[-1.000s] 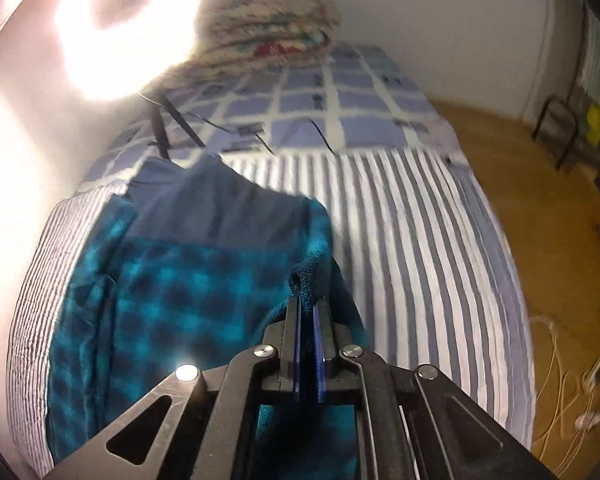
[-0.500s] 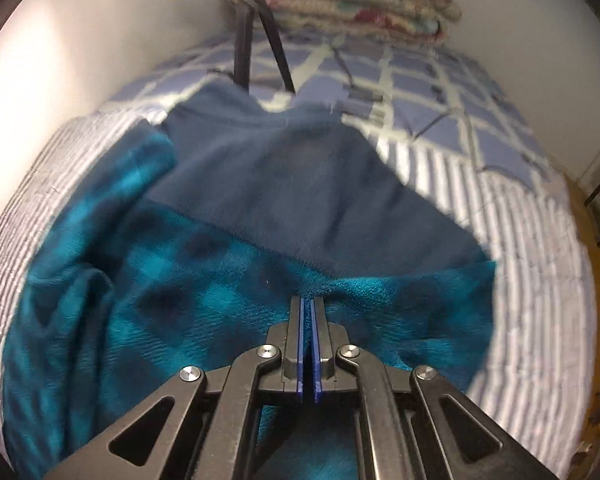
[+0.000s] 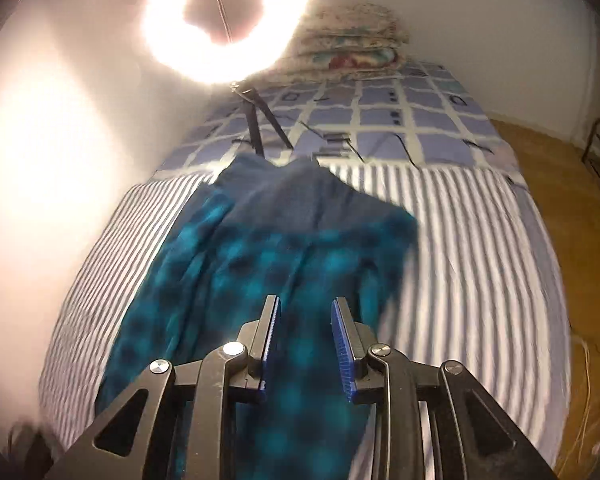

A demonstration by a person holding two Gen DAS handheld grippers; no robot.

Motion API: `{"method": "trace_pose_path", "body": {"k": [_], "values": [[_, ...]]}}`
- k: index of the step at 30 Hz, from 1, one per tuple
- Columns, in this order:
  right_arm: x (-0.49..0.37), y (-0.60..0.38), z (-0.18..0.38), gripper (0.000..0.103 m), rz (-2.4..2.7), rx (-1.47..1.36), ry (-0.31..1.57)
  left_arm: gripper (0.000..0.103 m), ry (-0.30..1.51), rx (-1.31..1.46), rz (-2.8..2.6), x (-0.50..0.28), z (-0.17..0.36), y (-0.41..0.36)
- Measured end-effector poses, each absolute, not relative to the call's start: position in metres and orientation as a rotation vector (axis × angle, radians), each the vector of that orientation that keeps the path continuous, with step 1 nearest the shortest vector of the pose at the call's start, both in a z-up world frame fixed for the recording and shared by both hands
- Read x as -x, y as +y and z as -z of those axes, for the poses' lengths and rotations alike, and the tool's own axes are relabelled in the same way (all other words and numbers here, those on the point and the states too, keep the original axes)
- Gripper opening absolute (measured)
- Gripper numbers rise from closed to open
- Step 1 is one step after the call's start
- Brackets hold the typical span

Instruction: Fold large clothes

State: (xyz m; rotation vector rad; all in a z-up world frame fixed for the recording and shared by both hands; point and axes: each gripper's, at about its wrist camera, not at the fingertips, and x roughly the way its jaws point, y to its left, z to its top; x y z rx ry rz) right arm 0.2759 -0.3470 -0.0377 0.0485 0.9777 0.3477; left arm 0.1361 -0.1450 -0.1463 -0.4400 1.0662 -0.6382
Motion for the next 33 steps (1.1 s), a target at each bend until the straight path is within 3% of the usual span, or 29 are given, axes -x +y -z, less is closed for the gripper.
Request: {"method": "trace_pose_path", "body": {"k": [7, 14, 16, 17, 18, 27, 29, 31, 33], "values": [[-0.117, -0.394, 0.078, 0.03, -0.327, -0.159, 1.12, 0.058, 1.082, 0.298, 0.715, -0.136, 0.144, -0.182], [-0.037, -0.406, 0.131, 0.032, -0.332, -0.235, 1.218, 0.057, 1.074, 0.048, 0.713, -0.132, 0.159, -0.229], [-0.029, -0.412, 0.136, 0.032, -0.331, -0.28, 1.22, 0.04, 1.092, 0.023, 0.711, -0.132, 0.169, -0.231], [-0.028, -0.416, 0.139, 0.032, -0.335, -0.318, 1.221, 0.015, 1.112, 0.027, 0.72, -0.131, 0.175, -0.23], [-0.026, -0.419, 0.142, 0.032, -0.339, -0.342, 1.223, 0.004, 1.126, 0.036, 0.718, -0.128, 0.178, -0.227], [-0.036, -0.409, 0.179, 0.036, -0.391, -0.433, 1.292, 0.003, 1.067, -0.046, 0.801, -0.059, 0.166, -0.196], [-0.04, -0.401, 0.188, 0.028, -0.39, -0.423, 1.308, 0.003, 1.088, -0.056, 0.804, -0.048, 0.167, -0.192], [-0.041, -0.396, 0.19, 0.005, -0.397, -0.406, 1.309, 0.004, 1.126, -0.023, 0.81, -0.042, 0.168, -0.184], [-0.039, -0.394, 0.181, 0.004, -0.392, -0.379, 1.297, 0.007, 1.121, 0.016, 0.822, -0.037, 0.163, -0.176]]}}
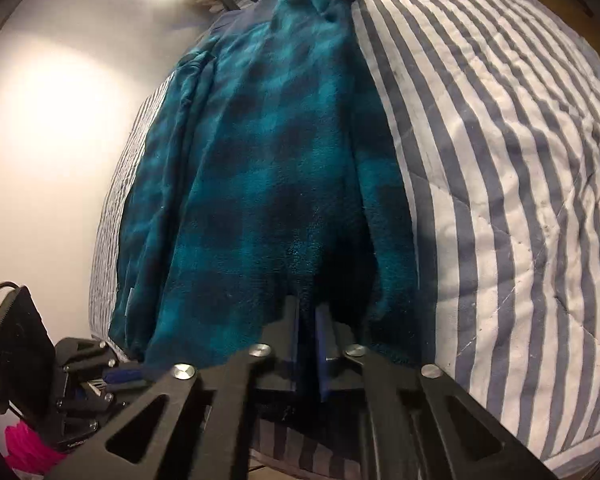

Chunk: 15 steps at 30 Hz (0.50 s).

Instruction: Fold large clothes

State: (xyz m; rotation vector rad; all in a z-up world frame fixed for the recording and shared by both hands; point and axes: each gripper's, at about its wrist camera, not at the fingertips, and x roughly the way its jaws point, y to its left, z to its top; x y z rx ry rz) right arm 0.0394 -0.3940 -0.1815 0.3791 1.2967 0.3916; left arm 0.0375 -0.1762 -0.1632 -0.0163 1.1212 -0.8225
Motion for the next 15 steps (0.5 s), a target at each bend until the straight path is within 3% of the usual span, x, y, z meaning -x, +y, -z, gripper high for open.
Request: {"method": "trace_pose_path", "body": {"k": [6, 11, 15], "values": [[-0.033, -0.404, 0.144, 0.003, -0.365, -0.29, 1.216, 0.008, 1.052, 0.022, 0.814, -0.034, 0.141, -0.169], [-0.038, -0.404, 0.183, 0.003, -0.312, -0.261, 1.31, 0.008, 1.046, 0.011, 0.793, -0.041, 0.143, -0.185], [-0.04, -0.407, 0.188, 0.011, -0.323, -0.25, 1.322, 0.008, 1.043, 0.055, 0.803, -0.045, 0.14, -0.204]]}}
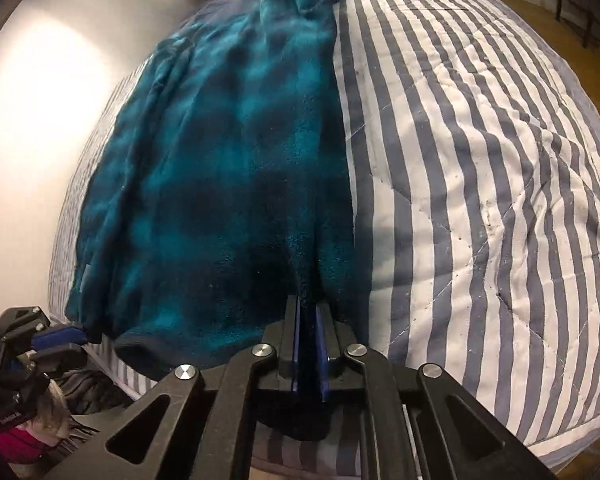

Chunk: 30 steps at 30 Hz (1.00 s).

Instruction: Fold large clothes

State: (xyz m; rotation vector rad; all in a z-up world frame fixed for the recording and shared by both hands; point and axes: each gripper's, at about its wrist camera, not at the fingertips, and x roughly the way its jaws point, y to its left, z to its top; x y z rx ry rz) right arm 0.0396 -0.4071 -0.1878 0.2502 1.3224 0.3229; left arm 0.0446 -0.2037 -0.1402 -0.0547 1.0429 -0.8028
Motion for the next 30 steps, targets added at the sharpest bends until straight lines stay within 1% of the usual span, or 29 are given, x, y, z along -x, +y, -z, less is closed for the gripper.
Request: {"method": "trace_pose_path", "body": {"k": [1, 2, 3, 4, 5, 6, 10, 12, 14, 16, 19, 20, 21, 23, 25, 30], "values": [[-0.039, -0.411, 0.182, 0.018, -0.33, -0.269, 1.308, 0.008, 1.041, 0.062, 0.806, -0.046, 0.14, -0.208], [-0.038, -0.417, 0.173, 0.021, -0.335, -0.287, 1.276, 0.008, 1.041, 0.073, 0.811, -0.048, 0.139, -0.215], [-0.038, -0.422, 0.164, 0.028, -0.338, -0.303, 1.247, 0.009, 1.04, 0.08, 0.813, -0.051, 0.138, -0.222], [-0.035, -0.431, 0.157, 0.029, -0.338, -0.318, 1.223, 0.013, 1.038, 0.08, 0.811, -0.052, 0.139, -0.228], [-0.034, -0.439, 0.15, 0.029, -0.336, -0.342, 1.195, 0.024, 1.032, 0.078, 0.806, -0.055, 0.14, -0.234], [-0.032, -0.446, 0.146, 0.03, -0.333, -0.357, 1.183, 0.034, 1.025, 0.071, 0.802, -0.059, 0.143, -0.241], [-0.032, -0.473, 0.139, 0.03, -0.302, -0.425, 1.137, 0.034, 1.073, 0.045, 0.806, -0.059, 0.169, -0.264], [-0.032, -0.481, 0.14, 0.03, -0.291, -0.444, 1.131, 0.034, 1.124, 0.005, 0.816, -0.053, 0.194, -0.277], [-0.03, -0.486, 0.14, 0.03, -0.289, -0.448, 1.127, 0.034, 1.099, -0.06, 0.804, -0.046, 0.207, -0.285], [-0.03, -0.488, 0.138, 0.03, -0.29, -0.45, 1.12, 0.036, 1.08, -0.059, 0.805, -0.043, 0.205, -0.285], [-0.022, -0.502, 0.13, 0.03, -0.299, -0.467, 1.097, 0.037, 1.107, 0.055, 0.802, -0.042, 0.19, -0.277], [-0.022, -0.506, 0.126, 0.03, -0.297, -0.47, 1.086, 0.044, 1.081, 0.078, 0.799, -0.039, 0.18, -0.277], [-0.02, -0.51, 0.125, 0.03, -0.295, -0.473, 1.079, 0.058, 1.054, 0.072, 0.788, -0.036, 0.171, -0.28], [-0.021, -0.517, 0.12, 0.031, -0.291, -0.493, 1.058, 0.069, 1.018, 0.051, 0.771, -0.034, 0.162, -0.289], [-0.022, -0.525, 0.115, 0.033, -0.284, -0.517, 1.035, 0.069, 1.04, 0.009, 0.749, -0.036, 0.163, -0.305], [-0.025, -0.533, 0.105, 0.037, -0.301, -0.526, 0.997, 0.069, 1.131, -0.063, 0.657, -0.044, 0.186, -0.339]]}}
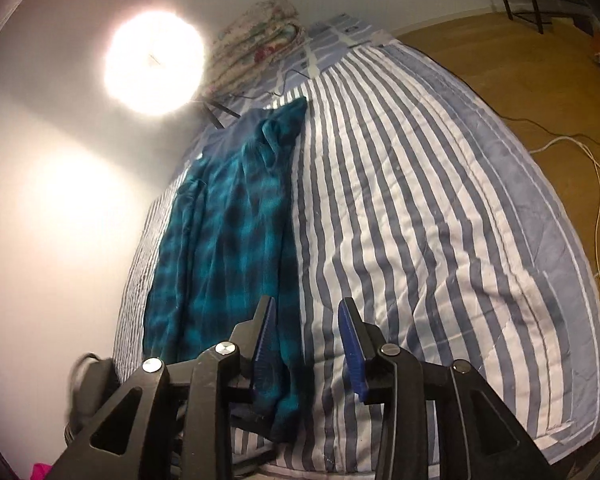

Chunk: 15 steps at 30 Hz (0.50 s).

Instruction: Fold large clothes

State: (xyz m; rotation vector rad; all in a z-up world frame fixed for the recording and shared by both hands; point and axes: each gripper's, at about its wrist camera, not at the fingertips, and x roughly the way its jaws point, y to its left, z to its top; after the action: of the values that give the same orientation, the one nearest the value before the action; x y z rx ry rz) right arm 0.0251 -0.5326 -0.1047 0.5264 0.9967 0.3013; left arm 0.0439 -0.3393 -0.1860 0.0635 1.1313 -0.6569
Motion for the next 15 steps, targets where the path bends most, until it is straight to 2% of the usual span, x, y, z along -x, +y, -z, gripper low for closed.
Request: {"method": "trace_pose_path", "body": {"k": [3, 4, 6, 7, 8, 11, 15], "values": [[-0.026, -0.532, 0.1, 0.039, -0.306, -0.509, 0.982, 0.069, 1.15, -0.147, 0.594, -0.044, 0.2, -0.353], [-0.027, -0.532, 0.1, 0.039, -0.307, -0.51, 0.982, 0.066, 1.14, -0.163, 0.583, -0.045, 0.204, -0.354], [-0.029, -0.532, 0.099, 0.039, -0.31, -0.512, 0.981, 0.036, 1.105, -0.187, 0.556, -0.046, 0.205, -0.353], [-0.031, -0.532, 0.099, 0.039, -0.313, -0.512, 0.981, 0.029, 1.103, -0.169, 0.567, -0.048, 0.206, -0.35], [-0.032, -0.531, 0.099, 0.04, -0.316, -0.512, 0.981, 0.016, 1.115, -0.13, 0.582, -0.051, 0.205, -0.345], [-0.04, -0.528, 0.1, 0.043, -0.319, -0.504, 0.984, 0.012, 1.116, -0.004, 0.62, -0.058, 0.194, -0.323], [-0.066, -0.519, 0.1, 0.051, -0.318, -0.466, 0.991, 0.011, 1.062, 0.136, 0.651, -0.053, 0.17, -0.299]]}}
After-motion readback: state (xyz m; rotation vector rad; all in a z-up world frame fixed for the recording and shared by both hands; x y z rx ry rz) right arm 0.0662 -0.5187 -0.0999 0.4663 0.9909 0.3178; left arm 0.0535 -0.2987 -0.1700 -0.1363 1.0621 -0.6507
